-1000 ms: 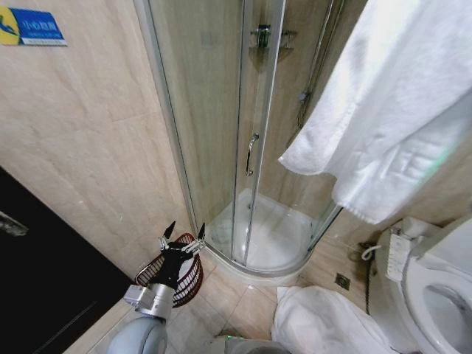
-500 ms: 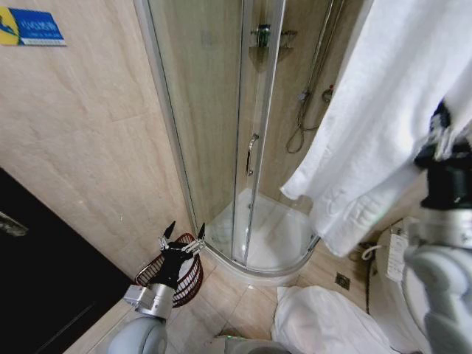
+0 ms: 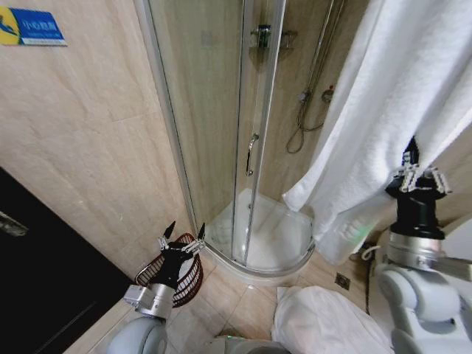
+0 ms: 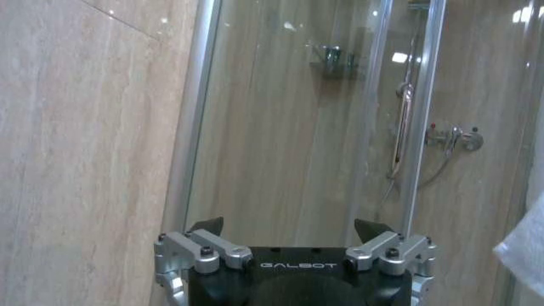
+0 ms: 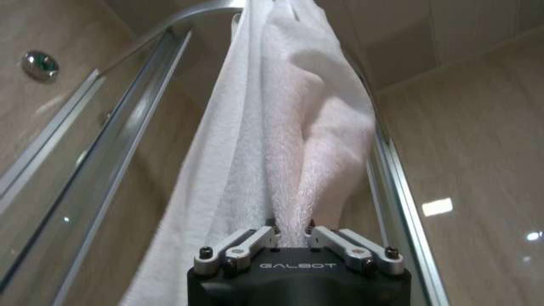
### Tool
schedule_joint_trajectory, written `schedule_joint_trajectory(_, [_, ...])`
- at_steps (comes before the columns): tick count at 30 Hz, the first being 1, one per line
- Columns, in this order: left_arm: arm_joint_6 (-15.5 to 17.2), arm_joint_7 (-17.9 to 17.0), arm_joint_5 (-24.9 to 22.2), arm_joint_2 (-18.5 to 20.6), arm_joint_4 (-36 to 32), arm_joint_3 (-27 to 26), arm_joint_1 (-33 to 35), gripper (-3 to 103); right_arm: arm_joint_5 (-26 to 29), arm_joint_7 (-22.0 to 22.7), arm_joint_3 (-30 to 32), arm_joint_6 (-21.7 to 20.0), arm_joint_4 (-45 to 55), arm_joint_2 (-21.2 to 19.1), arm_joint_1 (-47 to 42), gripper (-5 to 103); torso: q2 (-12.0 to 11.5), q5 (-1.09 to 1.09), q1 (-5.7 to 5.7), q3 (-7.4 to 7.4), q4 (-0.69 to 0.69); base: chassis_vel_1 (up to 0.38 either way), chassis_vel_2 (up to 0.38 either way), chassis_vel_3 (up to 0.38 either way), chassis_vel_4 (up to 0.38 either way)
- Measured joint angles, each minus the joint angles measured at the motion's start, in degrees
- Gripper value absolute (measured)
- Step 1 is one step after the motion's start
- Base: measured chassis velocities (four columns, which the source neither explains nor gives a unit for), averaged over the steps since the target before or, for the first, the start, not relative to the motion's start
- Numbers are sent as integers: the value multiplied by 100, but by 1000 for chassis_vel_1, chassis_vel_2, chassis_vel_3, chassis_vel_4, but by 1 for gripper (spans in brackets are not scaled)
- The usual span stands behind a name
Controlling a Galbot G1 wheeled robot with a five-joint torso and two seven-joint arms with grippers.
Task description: Discard the used towel into the hamper.
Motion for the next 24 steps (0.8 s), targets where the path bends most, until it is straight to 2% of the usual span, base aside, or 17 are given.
schedule_joint_trajectory(7, [0,0,0,0,0,0,0,100,-588,-171,-57,668,-252,327,-108,6,0,0,0,0,0,0,0,0,0])
schedule_joint_trajectory(14, [0,0,0,0,0,0,0,100,-837,-330,-144,1058,-417,748,-314,6,0,0,0,0,0,0,0,0,0])
schedule_joint_trajectory(24, [0,0,0,0,-1,0,0,100,-1188,-209,-45,1646,-368,937,-416,6,0,0,0,0,-1,0,0,0,0])
